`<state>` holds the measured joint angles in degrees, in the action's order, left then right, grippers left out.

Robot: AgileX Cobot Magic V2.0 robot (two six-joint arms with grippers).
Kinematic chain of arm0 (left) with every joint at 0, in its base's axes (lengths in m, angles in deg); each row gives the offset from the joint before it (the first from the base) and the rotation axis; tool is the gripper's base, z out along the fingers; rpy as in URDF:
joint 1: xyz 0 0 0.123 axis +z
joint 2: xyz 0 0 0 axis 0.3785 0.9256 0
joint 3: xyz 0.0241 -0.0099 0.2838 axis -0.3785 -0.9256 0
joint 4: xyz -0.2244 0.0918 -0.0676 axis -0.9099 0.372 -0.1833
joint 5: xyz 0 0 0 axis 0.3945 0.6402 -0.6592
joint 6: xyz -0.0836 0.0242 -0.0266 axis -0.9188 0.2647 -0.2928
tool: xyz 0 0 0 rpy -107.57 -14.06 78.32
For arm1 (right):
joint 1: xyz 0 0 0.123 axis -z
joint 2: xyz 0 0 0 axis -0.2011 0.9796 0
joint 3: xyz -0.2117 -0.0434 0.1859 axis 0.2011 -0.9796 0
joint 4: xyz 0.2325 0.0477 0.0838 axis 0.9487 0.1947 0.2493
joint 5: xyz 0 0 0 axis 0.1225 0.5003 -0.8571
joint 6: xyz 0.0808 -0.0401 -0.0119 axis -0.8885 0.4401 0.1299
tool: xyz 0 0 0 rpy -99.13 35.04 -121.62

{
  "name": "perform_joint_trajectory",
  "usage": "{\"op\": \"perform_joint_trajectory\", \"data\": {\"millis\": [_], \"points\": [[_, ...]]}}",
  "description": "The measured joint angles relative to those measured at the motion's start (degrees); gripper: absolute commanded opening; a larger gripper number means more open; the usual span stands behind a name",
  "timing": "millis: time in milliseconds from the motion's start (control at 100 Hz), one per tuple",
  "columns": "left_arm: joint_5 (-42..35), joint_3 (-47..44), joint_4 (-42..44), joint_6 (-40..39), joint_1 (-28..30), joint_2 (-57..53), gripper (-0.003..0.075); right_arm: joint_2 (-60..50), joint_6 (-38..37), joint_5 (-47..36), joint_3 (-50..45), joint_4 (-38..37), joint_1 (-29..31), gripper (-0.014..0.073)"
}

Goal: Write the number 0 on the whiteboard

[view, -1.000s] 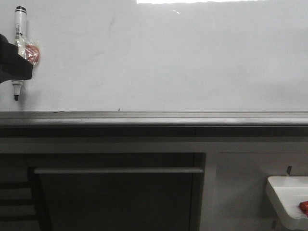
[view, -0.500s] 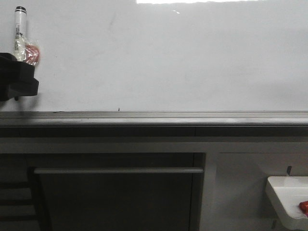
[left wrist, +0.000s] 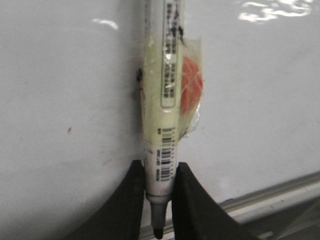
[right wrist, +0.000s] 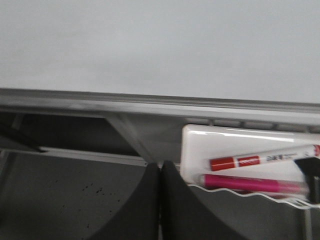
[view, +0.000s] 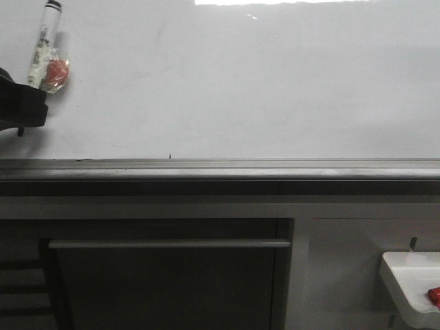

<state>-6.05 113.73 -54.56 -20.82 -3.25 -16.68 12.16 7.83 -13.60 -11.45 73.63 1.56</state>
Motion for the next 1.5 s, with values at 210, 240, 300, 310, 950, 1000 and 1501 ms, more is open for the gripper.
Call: {"op": "perform_joint_trajectory", "data": {"millis": [210,240,300,310,950,1000,1501], "points": [[4.4,0.0,17.5,0.0,-1.1,-10.0,-0.002,2.6,12.4,0.4,4.9,6.8,-13.1,0.0073],[5.2,0.0,19.6,0.0,-1.6,-11.3,-0.002,3.3,13.6,0.4,5.9,7.0,-15.5,0.0127],[7.5,0.0,24.0,0.0,-2.7,-13.8,-0.002,4.5,15.5,-0.1,7.5,7.4,-19.6,0.0225],[7.8,0.0,24.4,0.0,-3.0,-14.1,-0.002,4.6,15.6,-0.1,7.6,7.4,-20.0,0.0249],[16.2,-1.5,39.1,0.0,-20.5,-18.4,-0.002,14.6,21.5,-6.1,17.5,7.9,-40.2,0.0394],[15.3,-1.5,39.5,0.0,-20.5,-18.4,-0.002,14.6,21.5,-6.7,17.6,7.9,-40.8,0.0394],[12.3,-1.5,45.0,0.0,-24.0,-18.4,-0.002,15.2,21.6,-12.4,17.7,8.0,-43.2,0.0394]]}}
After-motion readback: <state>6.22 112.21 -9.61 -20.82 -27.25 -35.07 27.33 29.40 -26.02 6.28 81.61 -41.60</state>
